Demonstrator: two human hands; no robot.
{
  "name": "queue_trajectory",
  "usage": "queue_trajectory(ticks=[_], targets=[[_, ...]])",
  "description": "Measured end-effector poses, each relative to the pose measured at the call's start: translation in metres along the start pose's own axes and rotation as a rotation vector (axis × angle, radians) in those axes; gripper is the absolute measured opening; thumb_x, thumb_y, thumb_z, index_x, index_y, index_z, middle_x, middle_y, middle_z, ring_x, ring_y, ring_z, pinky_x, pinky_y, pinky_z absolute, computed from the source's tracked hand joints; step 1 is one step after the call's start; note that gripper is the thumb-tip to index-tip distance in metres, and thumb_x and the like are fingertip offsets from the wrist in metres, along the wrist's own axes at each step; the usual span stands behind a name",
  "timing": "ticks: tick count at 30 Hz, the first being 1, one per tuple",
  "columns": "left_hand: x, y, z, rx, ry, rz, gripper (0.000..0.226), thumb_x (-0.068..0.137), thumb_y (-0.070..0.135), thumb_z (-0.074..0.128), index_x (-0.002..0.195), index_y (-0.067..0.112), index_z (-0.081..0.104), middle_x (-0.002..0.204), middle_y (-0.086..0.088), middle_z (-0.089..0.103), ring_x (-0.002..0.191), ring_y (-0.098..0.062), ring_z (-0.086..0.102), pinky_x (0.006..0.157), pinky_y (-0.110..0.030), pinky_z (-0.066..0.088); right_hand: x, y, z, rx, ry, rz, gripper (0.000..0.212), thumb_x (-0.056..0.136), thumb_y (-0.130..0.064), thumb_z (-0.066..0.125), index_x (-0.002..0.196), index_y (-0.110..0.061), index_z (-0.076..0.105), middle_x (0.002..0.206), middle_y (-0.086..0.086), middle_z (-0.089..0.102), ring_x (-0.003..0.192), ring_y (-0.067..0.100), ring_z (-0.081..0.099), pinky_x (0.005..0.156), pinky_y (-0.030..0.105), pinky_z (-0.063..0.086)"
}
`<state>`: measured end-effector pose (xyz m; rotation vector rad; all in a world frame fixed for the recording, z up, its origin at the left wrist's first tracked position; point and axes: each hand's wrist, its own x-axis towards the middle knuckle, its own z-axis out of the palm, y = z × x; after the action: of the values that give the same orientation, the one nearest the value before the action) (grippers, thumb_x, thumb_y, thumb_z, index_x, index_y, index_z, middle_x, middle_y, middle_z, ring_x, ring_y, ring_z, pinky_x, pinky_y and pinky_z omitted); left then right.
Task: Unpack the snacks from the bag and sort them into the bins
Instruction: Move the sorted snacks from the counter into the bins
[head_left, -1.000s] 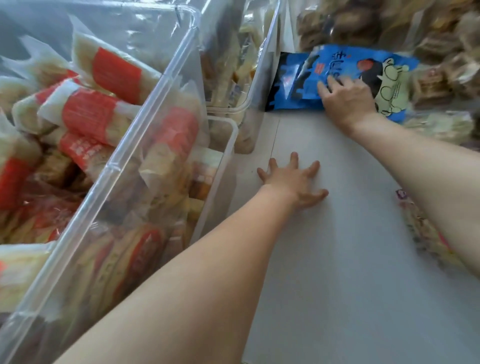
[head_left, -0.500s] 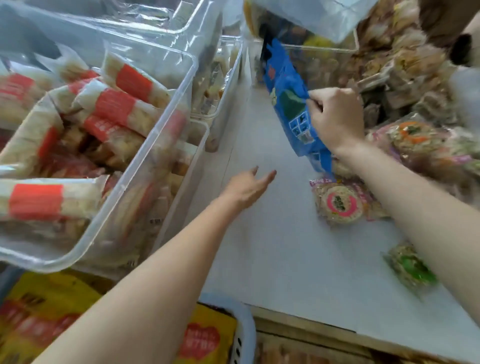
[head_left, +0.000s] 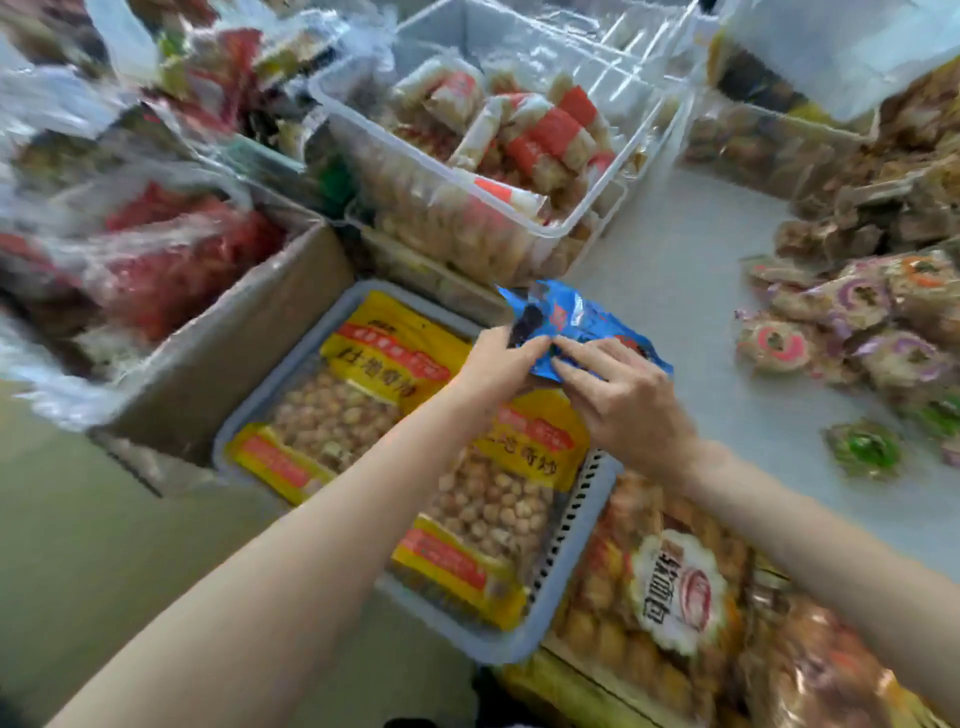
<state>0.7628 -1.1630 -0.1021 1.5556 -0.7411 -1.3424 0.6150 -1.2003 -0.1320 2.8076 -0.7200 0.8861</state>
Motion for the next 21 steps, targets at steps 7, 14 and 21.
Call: queue_trajectory(ticks=[7,14,21], targets=[[-0.181,-0.044,-0.183,-0.114,0.338,0.162,0.017,0.096,0.004,0.047,0.093,0.018,0.057,0.066,0.011,0.067,0.057,0.001,0.062,0.053,-0.015,0.049,0.063,-0.182,-0.009,0.494,-0.185,-0.117,0.041,0.093,-0.035,0.050,0.118,-0.005,0.063,0.132,0.016,0.054,0.118,0.025,0.046,0.102,0.033,0.034],[-0.429,-0.140,-0.333,-0.259,0.666,0.076,0.014,0.094,0.016,0.054,0.101,0.026,0.061,0.093,0.011,0.070,0.082,-0.005,0.066,0.075,-0.023,0.053,0.103,-0.410,0.016,1.185,-1.226,0.168,0.051,0.085,-0.013,0.066,0.132,-0.011,0.047,0.121,0.006,0.063,0.093,0.007,0.066,0.078,0.019,0.053],[-0.604,-0.264,-0.361,-0.642,1.150,0.026,0.019,0.095,0.019,0.054,0.113,0.022,0.059,0.109,0.003,0.066,0.097,-0.017,0.064,0.081,-0.035,0.054,0.061,-0.653,0.056,1.113,-1.253,-0.253,0.050,0.071,0.010,0.073,0.113,-0.005,0.053,0.112,0.015,0.065,0.084,0.004,0.067,0.088,0.031,0.053]])
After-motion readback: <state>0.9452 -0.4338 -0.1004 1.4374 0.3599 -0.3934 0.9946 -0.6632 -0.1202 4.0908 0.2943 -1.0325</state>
